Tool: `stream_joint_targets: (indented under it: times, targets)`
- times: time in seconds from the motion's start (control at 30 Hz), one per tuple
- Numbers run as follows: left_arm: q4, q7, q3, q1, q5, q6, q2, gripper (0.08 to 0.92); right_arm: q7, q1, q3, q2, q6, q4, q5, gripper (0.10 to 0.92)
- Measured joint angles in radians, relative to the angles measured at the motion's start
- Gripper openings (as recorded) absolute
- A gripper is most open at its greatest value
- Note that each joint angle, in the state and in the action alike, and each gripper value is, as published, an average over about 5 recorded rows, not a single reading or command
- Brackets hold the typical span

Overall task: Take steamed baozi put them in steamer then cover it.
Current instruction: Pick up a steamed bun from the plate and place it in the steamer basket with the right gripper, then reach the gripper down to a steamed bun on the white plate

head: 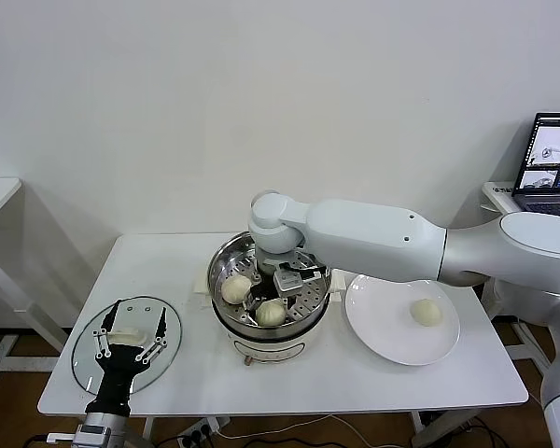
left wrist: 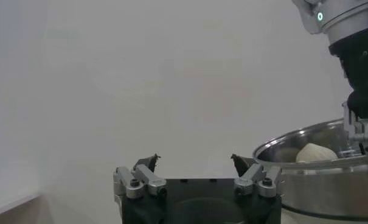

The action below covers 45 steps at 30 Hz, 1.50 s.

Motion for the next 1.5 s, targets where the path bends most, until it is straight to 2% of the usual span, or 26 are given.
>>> stream_joint_targets:
  times: [0.3, 0.67, 0.9, 1.17, 1.5]
  targets:
    - [0.003, 0.0, 0.003, -0.001, 0.0, 0.001, -0.001, 0.823, -0.068, 0.051, 0.08, -0.098, -0.103, 0.006, 0.071, 0.823]
    - [0.003, 0.0, 0.016, -0.004, 0.004, 0.002, 0.002, 0.823, -0.121, 0.089, 0.12, -0.331, -0.481, -0.138, 0.262, 0.823]
    - [0.002, -0.001, 0.017, -0.004, 0.004, 0.002, 0.0, 0.823, -0.097, 0.034, 0.112, -0.459, -0.646, -0.278, 0.336, 0.823]
    - [0.007, -0.002, 0.016, -0.006, 0.006, 0.008, -0.002, 0.823, -0.045, -0.099, 0.161, -0.531, -0.733, -0.384, 0.352, 0.823]
    - [0.007, -0.002, 0.005, -0.002, 0.006, 0.008, -0.001, 0.823, 0.02, -0.274, 0.257, -0.533, -0.775, -0.487, 0.308, 0.823]
